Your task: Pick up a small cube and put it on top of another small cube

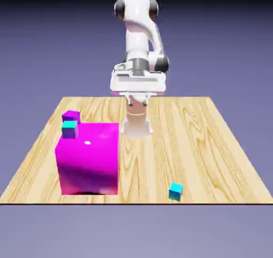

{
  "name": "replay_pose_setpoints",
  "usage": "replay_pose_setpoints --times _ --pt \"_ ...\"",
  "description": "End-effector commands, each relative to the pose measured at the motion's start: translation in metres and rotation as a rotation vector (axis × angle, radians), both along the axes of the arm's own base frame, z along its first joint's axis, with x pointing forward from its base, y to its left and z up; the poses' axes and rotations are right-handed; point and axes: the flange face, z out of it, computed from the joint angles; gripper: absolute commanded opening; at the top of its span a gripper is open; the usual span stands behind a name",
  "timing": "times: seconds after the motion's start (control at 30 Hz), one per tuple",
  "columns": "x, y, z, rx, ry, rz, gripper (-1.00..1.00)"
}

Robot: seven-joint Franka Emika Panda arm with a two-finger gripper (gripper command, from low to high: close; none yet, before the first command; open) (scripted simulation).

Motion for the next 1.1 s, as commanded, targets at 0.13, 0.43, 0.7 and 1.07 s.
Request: replay_pose_setpoints --times 0.13,0.43,0.7,1.07 --pt "0.047 0.014 -0.025 0.025 0.193 -0.043 0.0" --pt "0.119 0.043 -0.091 0.082 0.541 -0.129 0.0" --pt "0.164 0.071 -0.161 0.144 0.851 -0.21 0.0" --pt "0.198 0.102 -0.258 0.243 1.277 -0.317 0.0"
